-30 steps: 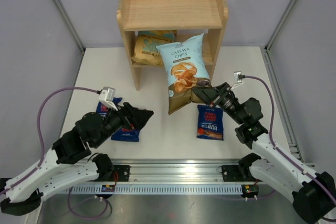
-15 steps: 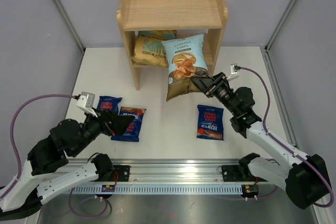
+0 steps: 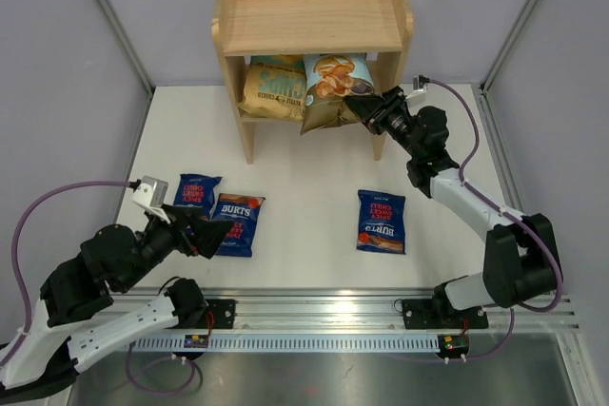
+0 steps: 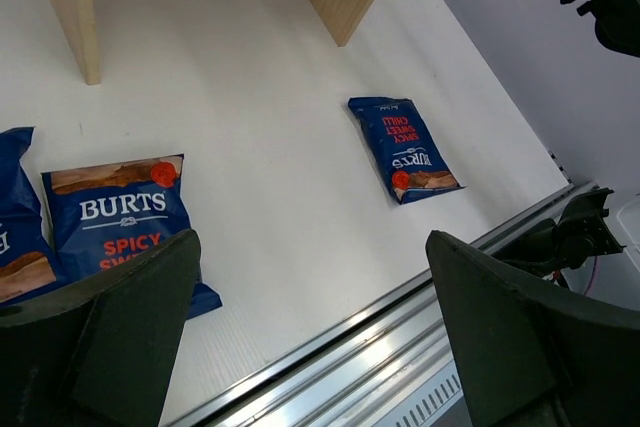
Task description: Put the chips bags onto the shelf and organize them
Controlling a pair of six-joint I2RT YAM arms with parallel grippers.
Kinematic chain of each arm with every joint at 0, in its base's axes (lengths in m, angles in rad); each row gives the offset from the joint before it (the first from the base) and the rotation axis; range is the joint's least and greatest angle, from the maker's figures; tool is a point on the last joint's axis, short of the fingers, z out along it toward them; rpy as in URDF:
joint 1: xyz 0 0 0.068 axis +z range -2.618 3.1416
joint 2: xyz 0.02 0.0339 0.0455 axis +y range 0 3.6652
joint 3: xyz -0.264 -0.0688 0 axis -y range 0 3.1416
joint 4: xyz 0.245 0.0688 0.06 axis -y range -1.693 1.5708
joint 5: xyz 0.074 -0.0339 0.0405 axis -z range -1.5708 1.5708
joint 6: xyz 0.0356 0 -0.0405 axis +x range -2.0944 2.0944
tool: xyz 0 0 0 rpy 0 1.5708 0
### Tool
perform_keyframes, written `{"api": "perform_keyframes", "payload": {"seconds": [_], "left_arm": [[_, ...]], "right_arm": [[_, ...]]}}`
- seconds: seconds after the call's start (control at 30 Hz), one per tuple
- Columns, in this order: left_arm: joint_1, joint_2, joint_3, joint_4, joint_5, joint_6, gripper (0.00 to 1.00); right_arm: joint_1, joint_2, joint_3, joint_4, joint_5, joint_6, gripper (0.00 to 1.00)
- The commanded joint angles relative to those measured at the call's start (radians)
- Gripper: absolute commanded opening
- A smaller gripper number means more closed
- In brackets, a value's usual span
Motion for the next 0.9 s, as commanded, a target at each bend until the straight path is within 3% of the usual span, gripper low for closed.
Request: {"api": "perform_keyframes", "payload": {"seconds": [0.0,0.17,0.43,0.67,0.87], "left_arm": [[-0.005,-0.029,-0.017,0.025,0.021,0.053,0.99],[-0.005,-0.059,-0.054,0.032,0.027,0.064,0.99],[-0.003,-0.087,-0.102,0.066,0.063,0.065,0.99],[-0.005,-0.087,-0.111,0.072,0.073,0.065,0.98],[-0.005,-0.081,-0.115,0.077,0.086,0.068,0.93]], "right_arm": [[-0.013,0.057,0.092,0.091,-0.042,0.033,0.29],[-0.039,0.123,0.144,0.063,-0.023,0.065,0.35],[-0.068,0.148,0.198,-0.139,0.015,0.082,0.64],[-0.068,0.08,0.149,-0.265,0.081,0.088,0.73],[-0.071,-0.004,0.103,-0.347,0.122,0.071,0.76]]}}
